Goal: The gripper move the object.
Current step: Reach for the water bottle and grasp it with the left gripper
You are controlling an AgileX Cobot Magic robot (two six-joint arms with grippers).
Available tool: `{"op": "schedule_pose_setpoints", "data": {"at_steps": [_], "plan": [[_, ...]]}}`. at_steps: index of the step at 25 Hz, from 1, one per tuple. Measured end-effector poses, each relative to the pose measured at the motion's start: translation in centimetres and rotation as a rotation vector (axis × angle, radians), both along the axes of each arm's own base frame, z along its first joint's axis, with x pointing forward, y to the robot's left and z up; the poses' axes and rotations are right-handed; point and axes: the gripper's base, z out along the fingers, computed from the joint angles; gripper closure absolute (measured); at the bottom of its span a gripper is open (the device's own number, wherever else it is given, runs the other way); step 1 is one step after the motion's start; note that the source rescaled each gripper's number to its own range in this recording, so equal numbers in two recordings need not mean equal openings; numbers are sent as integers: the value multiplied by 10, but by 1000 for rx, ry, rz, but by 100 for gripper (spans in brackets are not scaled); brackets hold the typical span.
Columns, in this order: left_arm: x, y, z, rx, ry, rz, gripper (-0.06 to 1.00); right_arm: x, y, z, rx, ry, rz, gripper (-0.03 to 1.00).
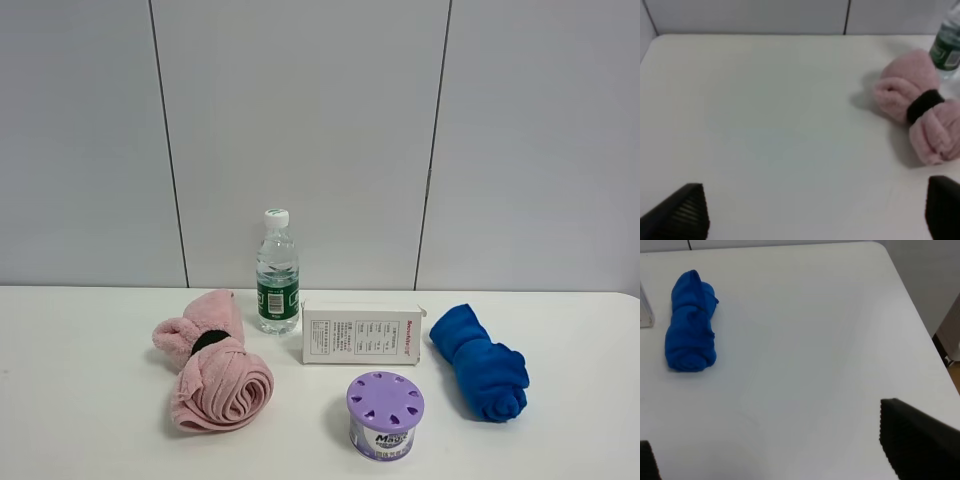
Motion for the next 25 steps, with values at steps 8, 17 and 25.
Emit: {"op": "schedule_pose_setpoints", "data": {"at_steps": [8, 17, 25], "plan": [[90, -11, 63, -37, -93, -251, -5, 0, 0, 0, 0, 0, 0, -3], [203, -18, 31, -125, -87, -506, -5, 0, 0, 0, 0, 0, 0, -3], [258, -16, -16, -128, -38, -580, -5, 0, 0, 0, 0, 0, 0, -3]]}}
